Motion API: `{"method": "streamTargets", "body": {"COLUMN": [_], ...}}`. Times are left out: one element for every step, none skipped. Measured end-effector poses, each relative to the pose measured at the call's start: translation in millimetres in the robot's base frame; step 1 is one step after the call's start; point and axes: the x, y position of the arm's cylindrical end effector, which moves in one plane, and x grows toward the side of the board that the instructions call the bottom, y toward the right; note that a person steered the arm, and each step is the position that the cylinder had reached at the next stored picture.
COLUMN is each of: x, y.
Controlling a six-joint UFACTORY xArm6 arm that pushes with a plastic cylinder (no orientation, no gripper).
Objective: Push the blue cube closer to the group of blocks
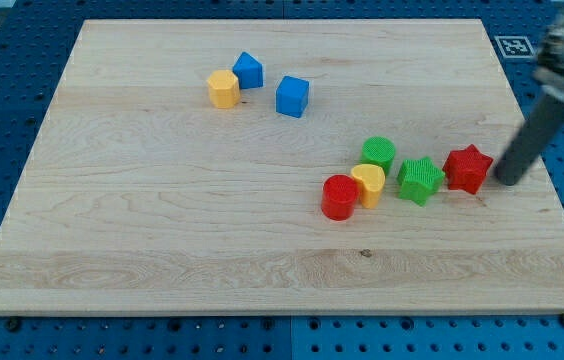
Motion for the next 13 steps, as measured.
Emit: {"method": "streamTargets", "body": {"x": [-4, -22, -46, -61, -88, -165, -162, -101, -76, -110, -119, -91, -75], "y": [-53, -53, -26, -42, -48, -63, -132, -220, -245, -244, -284, -325, -327]}}
